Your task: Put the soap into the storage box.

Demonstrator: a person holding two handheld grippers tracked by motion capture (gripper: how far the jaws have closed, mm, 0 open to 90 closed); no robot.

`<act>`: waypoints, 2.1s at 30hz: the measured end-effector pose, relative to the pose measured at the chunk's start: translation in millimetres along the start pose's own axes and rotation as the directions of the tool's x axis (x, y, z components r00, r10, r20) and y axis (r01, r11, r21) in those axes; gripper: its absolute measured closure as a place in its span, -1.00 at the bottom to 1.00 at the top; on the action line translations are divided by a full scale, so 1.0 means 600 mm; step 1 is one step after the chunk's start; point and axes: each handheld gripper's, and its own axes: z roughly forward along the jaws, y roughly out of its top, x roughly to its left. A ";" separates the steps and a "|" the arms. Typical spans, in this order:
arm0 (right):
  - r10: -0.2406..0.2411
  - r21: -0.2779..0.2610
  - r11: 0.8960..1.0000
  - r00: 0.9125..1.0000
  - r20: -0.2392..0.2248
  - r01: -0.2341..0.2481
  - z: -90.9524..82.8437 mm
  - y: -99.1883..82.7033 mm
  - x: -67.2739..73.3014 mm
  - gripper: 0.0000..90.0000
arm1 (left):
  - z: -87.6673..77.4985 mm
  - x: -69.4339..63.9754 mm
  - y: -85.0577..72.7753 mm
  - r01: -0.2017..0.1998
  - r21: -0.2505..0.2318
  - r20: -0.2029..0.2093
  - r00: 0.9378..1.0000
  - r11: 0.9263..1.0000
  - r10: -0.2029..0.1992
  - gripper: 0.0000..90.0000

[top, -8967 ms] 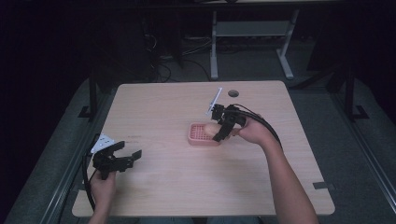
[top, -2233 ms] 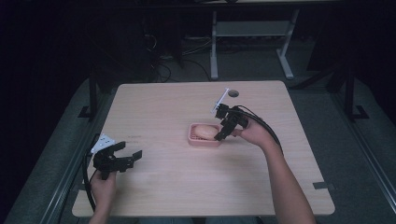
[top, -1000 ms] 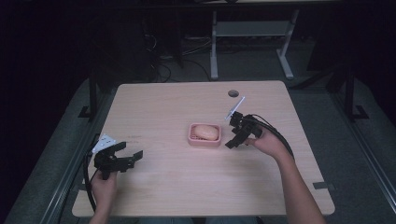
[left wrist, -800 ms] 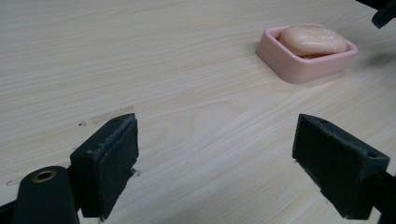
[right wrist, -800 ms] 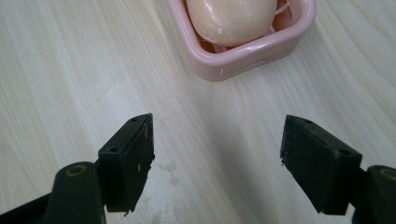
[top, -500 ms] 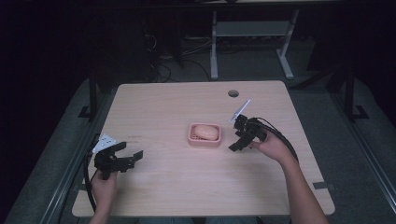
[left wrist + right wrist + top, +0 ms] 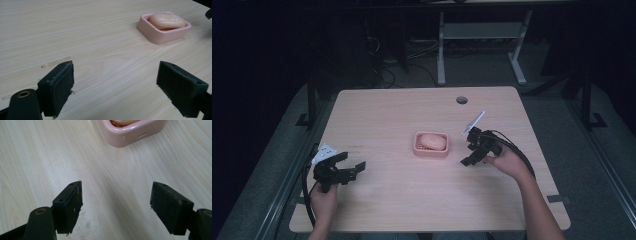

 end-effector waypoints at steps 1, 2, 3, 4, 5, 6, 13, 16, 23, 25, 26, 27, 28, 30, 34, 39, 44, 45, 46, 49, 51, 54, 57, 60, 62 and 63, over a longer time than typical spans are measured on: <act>-0.001 0.003 1.000 1.000 -0.001 0.001 0.000 -0.002 0.000 -0.44 | 0.000 0.000 0.000 -0.001 0.001 0.000 1.000 1.000 0.001 -0.68; -0.002 0.005 1.000 1.000 0.001 0.002 -0.002 -0.003 0.000 -0.44 | 0.000 0.000 0.000 -0.002 0.001 0.000 1.000 1.000 0.002 -0.68; -0.001 0.001 1.000 1.000 0.001 0.001 -0.003 -0.004 0.001 -0.44 | 0.000 0.000 0.000 -0.002 0.001 -0.001 1.000 1.000 0.002 -0.68; -0.003 -0.006 1.000 1.000 0.006 0.003 -0.005 -0.006 0.002 -0.44 | 0.000 0.000 0.000 -0.004 0.003 0.000 1.000 1.000 0.004 -0.68; -0.004 -0.012 1.000 1.000 0.003 0.004 -0.006 -0.008 0.003 -0.44 | 0.000 0.000 0.000 -0.001 0.003 0.001 1.000 1.000 0.001 -0.68; 0.000 -0.015 1.000 1.000 0.005 0.000 -0.008 -0.012 0.004 -0.44 | 0.000 0.000 0.000 -0.002 0.004 0.000 1.000 1.000 0.002 -0.68; 0.011 -0.025 1.000 1.000 0.004 -0.011 -0.010 -0.028 0.006 -0.44 | 0.001 -0.002 0.000 -0.001 0.002 0.001 1.000 1.000 0.001 -0.68; 0.012 -0.011 1.000 1.000 0.004 -0.012 -0.010 -0.033 0.007 -0.44 | 0.002 -0.002 0.000 -0.002 0.001 0.002 1.000 1.000 0.002 -0.68; 0.023 -0.030 0.999 1.000 0.004 -0.023 -0.011 -0.051 0.012 -0.44 | 0.002 -0.002 0.000 -0.008 0.007 0.002 1.000 1.000 0.008 -0.68; 0.033 -0.019 0.999 0.999 0.003 -0.033 -0.010 -0.059 0.013 -0.44 | 0.002 -0.002 0.000 -0.011 0.010 0.000 1.000 1.000 0.011 -0.68; 0.033 -0.019 0.999 0.999 0.003 -0.033 -0.010 -0.059 0.013 -0.44 | 0.002 -0.002 0.000 -0.011 0.010 0.000 1.000 1.000 0.011 -0.68; 0.028 -0.032 0.999 1.000 0.007 -0.028 -0.012 -0.063 0.015 -0.44 | 0.002 -0.002 0.000 -0.013 0.012 0.001 1.000 1.000 0.013 -0.68; 0.028 -0.032 0.999 1.000 0.007 -0.028 -0.012 -0.063 0.015 -0.44 | 0.002 -0.002 0.000 -0.014 0.011 0.002 1.000 1.000 0.014 -0.68; 0.031 -0.036 0.999 0.999 0.008 -0.031 -0.012 -0.068 0.016 -0.44 | 0.002 -0.002 0.000 -0.015 0.012 0.001 1.000 1.000 0.015 -0.68; 0.038 -0.041 0.998 0.999 0.007 -0.037 -0.012 -0.078 0.018 -0.44 | 0.003 -0.003 0.000 -0.015 0.014 0.003 1.000 1.000 0.015 -0.68; 0.047 -0.044 0.998 0.999 0.004 -0.047 -0.014 -0.089 0.020 -0.44 | 0.003 -0.004 0.000 -0.014 0.015 0.002 1.000 1.000 0.014 -0.68; 0.065 -0.048 0.997 0.998 0.006 -0.065 -0.015 -0.099 0.024 -0.44 | 0.004 -0.005 0.000 -0.017 0.016 0.004 1.000 1.000 0.017 -0.68; 0.067 -0.049 0.997 0.998 0.007 -0.067 -0.015 -0.102 0.024 -0.44 | 0.004 -0.005 0.000 -0.019 0.017 0.004 1.000 1.000 0.019 -0.68; 0.068 -0.051 0.996 0.998 0.006 -0.068 -0.016 -0.104 0.025 -0.44 | 0.004 -0.005 0.000 -0.021 0.018 0.004 1.000 1.000 0.021 -0.68; 0.072 -0.052 0.996 0.997 0.009 -0.071 -0.017 -0.111 0.026 -0.44 | 0.005 -0.005 0.000 -0.020 0.018 0.003 1.000 1.000 0.020 -0.68; 0.077 -0.059 0.995 0.997 0.009 -0.077 -0.018 -0.116 0.027 -0.44 | 0.005 -0.005 0.000 -0.018 0.016 0.003 1.000 1.000 0.018 -0.68; 0.079 -0.066 0.995 0.997 0.011 -0.078 -0.020 -0.124 0.029 -0.44 | 0.006 -0.006 0.000 -0.019 0.016 0.003 1.000 1.000 0.019 -0.68; 0.081 -0.074 0.994 0.997 0.010 -0.080 -0.021 -0.132 0.031 -0.44 | 0.006 -0.006 0.000 -0.020 0.018 0.004 1.000 1.000 0.020 -0.68; 0.089 -0.078 0.993 0.996 0.013 -0.087 -0.020 -0.142 0.034 -0.44 | 0.007 -0.007 0.000 -0.022 0.021 0.004 1.000 1.000 0.022 -0.68; 0.094 -0.081 0.992 0.995 0.012 -0.093 -0.020 -0.148 0.036 -0.44 | 0.007 -0.007 0.000 -0.025 0.025 0.003 1.000 0.999 0.025 -0.68; 0.095 -0.086 0.992 0.995 0.013 -0.094 -0.020 -0.151 0.037 -0.44 | 0.007 -0.008 0.000 -0.025 0.024 0.004 1.000 0.999 0.024 -0.68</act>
